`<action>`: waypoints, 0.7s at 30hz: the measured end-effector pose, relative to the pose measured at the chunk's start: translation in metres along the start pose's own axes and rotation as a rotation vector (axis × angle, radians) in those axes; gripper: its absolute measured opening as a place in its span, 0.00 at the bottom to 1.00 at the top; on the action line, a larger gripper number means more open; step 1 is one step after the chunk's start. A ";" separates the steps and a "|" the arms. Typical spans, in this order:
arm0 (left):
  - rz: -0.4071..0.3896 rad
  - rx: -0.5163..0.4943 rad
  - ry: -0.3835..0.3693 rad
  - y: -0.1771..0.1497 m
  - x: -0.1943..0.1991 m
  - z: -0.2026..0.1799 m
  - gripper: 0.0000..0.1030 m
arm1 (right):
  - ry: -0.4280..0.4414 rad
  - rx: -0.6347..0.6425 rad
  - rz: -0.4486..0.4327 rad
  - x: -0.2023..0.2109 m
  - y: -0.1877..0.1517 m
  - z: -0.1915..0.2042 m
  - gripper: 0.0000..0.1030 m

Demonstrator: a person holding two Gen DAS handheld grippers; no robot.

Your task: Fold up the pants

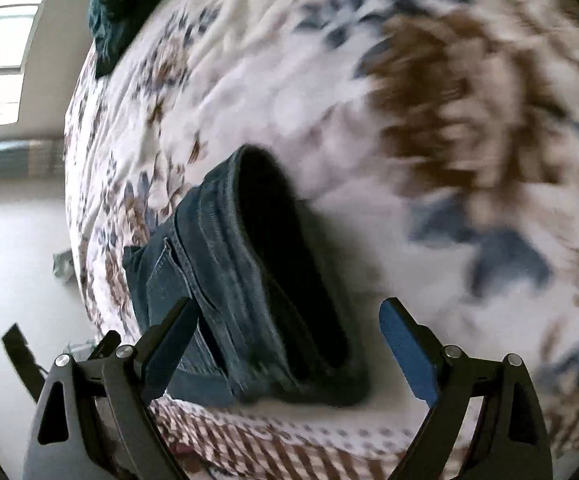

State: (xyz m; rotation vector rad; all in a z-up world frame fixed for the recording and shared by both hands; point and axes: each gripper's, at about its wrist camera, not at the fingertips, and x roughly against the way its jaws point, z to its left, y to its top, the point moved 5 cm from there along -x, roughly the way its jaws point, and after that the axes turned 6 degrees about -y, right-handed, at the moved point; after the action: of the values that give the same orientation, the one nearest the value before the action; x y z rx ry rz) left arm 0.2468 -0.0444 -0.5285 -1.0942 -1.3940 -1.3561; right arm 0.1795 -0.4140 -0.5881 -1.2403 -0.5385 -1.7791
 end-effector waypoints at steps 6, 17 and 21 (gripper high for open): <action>0.008 0.039 0.011 0.001 -0.011 0.036 0.98 | -0.143 0.104 -0.075 -0.007 -0.008 0.021 0.16; 0.062 0.041 -0.213 0.051 -0.036 -0.001 0.98 | -0.196 -0.064 -0.075 0.036 -0.009 -0.026 0.20; 0.143 0.078 -0.292 0.075 -0.076 -0.021 0.98 | -0.202 -0.109 -0.012 0.020 -0.004 -0.044 0.52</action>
State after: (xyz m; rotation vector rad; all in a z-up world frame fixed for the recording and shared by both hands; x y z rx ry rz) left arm 0.3370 -0.0654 -0.5850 -1.3524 -1.5304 -1.0608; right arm 0.1507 -0.4533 -0.5871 -1.5066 -0.5701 -1.7226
